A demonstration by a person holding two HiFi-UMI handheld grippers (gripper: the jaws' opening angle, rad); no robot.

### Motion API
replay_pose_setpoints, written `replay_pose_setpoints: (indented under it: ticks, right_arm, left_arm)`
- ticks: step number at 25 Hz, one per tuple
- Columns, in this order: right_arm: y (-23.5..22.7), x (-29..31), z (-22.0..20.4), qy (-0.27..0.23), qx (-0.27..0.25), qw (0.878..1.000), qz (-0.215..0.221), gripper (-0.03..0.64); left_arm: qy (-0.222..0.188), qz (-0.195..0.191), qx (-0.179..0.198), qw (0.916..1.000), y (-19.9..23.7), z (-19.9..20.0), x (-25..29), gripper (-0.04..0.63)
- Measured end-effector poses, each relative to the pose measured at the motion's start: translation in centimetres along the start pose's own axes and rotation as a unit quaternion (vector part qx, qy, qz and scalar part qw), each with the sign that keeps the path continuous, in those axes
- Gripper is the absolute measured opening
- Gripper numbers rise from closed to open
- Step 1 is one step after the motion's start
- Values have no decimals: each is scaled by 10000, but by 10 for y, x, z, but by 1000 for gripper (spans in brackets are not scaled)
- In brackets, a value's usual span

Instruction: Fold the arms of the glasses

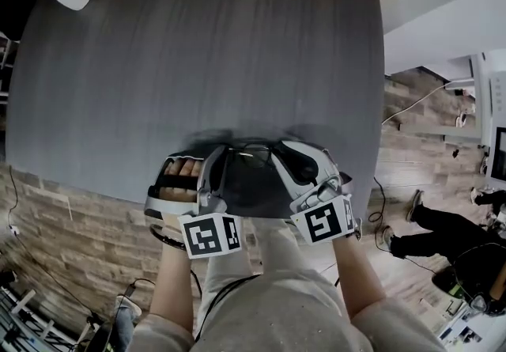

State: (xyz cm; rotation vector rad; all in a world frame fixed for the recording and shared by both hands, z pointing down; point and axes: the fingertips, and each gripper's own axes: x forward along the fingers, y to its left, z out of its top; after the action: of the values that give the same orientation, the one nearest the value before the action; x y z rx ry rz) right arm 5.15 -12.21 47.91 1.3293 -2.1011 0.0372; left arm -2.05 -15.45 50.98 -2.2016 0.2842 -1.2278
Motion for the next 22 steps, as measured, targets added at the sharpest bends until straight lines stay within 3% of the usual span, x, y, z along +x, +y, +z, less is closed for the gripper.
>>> replay_pose_setpoints:
  ticks: [8,17,22]
  right_arm:
    - [-6,-7,10,-281,309,9991,-120,37]
    - [13,-6,37,-778,445,9951,415,17]
    - [18,-4,33,-753,526,9942,551,8]
  left_arm:
    - [447,290,279,9982,4,1,7,12]
    - [541,446,117,9975,9,-1,10,12]
    - [403,421,-89,9983,7,0,9,12]
